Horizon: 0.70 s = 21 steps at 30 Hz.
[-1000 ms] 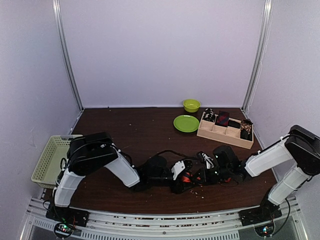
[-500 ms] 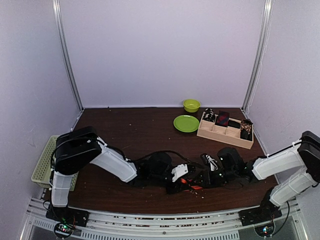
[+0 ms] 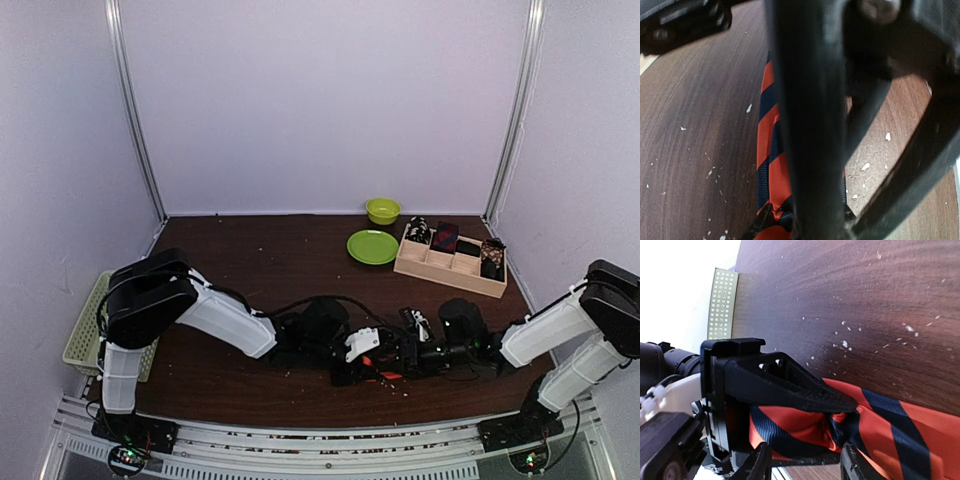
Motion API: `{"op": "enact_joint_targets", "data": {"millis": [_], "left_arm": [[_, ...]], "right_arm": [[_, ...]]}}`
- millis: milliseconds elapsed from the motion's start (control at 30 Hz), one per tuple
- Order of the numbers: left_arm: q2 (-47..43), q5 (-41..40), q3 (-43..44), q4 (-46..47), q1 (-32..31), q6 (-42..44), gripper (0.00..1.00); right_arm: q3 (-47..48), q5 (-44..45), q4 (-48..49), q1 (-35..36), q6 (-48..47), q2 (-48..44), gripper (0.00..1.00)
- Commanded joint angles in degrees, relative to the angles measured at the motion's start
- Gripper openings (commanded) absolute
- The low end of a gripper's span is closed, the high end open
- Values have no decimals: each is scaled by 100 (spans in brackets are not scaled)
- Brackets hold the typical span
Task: Roll the ties
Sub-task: Roll the tie at the center of the board.
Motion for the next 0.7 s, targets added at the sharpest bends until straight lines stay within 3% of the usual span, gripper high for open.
{"op": "enact_joint_targets", "data": {"millis": [0,267,667], "left_arm": [[149,-122,-163,-1037,59,105,33],[186,-91,-130,-1065,59,123,34],[184,-108,-149,-1033,59,114,33]], "right_arm": [[98,-74,1098,109,426,377,46],[-120,-3,2093,151,889,805,41],[20,26,1731,212,739,748,37]]}}
